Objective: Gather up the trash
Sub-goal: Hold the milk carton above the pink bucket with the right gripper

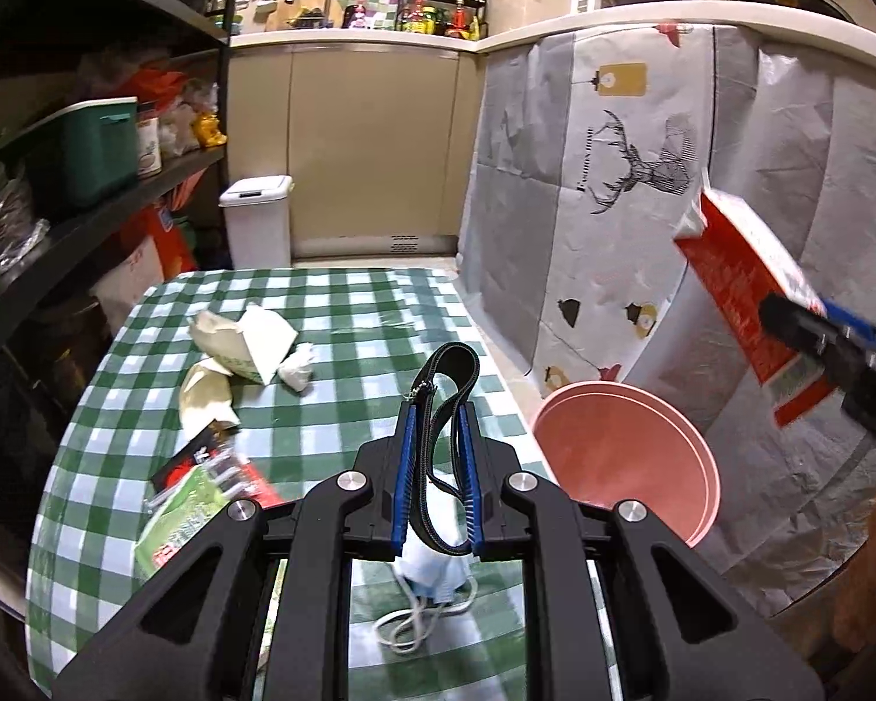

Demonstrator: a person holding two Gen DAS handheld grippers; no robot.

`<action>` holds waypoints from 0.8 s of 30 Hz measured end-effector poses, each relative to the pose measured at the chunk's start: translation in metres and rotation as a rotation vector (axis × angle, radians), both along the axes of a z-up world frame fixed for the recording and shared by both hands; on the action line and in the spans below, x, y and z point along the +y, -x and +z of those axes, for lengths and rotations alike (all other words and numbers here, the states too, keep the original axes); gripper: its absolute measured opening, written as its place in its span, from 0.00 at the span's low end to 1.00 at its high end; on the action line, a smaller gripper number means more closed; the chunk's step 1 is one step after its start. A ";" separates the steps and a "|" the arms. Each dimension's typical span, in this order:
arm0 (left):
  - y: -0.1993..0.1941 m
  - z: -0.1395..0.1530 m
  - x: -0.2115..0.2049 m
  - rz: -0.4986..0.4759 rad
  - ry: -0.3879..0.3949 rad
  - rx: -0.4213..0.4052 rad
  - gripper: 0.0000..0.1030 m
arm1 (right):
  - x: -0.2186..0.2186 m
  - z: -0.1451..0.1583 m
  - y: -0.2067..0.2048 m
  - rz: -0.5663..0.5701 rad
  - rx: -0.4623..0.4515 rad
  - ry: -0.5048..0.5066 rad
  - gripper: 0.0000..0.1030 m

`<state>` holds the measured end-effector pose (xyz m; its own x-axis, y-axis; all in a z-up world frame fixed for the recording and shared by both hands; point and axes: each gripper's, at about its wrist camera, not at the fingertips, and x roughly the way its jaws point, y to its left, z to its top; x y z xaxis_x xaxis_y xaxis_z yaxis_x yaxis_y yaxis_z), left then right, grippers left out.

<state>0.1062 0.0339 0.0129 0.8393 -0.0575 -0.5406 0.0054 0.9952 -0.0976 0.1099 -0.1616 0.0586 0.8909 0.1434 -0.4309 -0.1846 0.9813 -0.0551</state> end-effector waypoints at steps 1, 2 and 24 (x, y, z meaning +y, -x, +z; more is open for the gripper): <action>-0.001 0.000 -0.005 -0.007 -0.005 -0.002 0.14 | -0.003 0.003 -0.001 -0.001 -0.012 0.012 0.47; -0.002 0.000 -0.008 -0.013 -0.008 -0.003 0.14 | -0.006 0.005 -0.002 -0.004 -0.020 0.021 0.47; -0.031 -0.018 -0.062 -0.075 -0.015 0.030 0.14 | -0.065 -0.032 -0.037 -0.110 0.046 -0.007 0.48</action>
